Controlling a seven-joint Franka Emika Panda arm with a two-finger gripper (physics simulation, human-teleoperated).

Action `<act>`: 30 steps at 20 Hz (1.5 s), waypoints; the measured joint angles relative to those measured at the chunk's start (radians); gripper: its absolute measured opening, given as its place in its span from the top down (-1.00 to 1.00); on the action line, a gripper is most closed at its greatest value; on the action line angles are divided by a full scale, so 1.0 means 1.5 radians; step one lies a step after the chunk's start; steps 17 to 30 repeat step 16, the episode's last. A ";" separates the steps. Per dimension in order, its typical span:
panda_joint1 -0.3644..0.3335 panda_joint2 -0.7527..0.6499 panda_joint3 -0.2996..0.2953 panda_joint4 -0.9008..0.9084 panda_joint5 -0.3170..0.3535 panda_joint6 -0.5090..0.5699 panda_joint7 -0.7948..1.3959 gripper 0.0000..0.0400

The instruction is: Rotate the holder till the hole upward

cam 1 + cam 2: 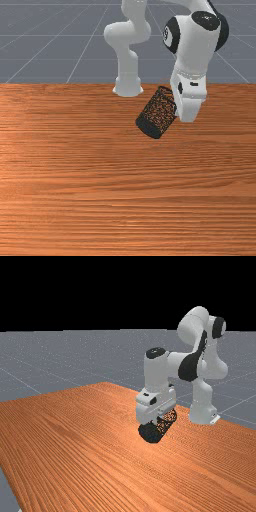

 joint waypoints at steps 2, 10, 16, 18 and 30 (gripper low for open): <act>-0.014 -0.017 -0.001 0.007 0.044 -0.017 -0.044 0.81; -0.108 0.018 0.063 -0.071 0.094 0.174 -0.089 0.17; -0.086 -0.013 0.012 -0.093 -0.017 0.215 -0.016 -0.94; -0.086 -0.013 0.012 -0.093 -0.017 0.215 -0.016 -0.94; -0.086 -0.013 0.012 -0.093 -0.017 0.215 -0.016 -0.94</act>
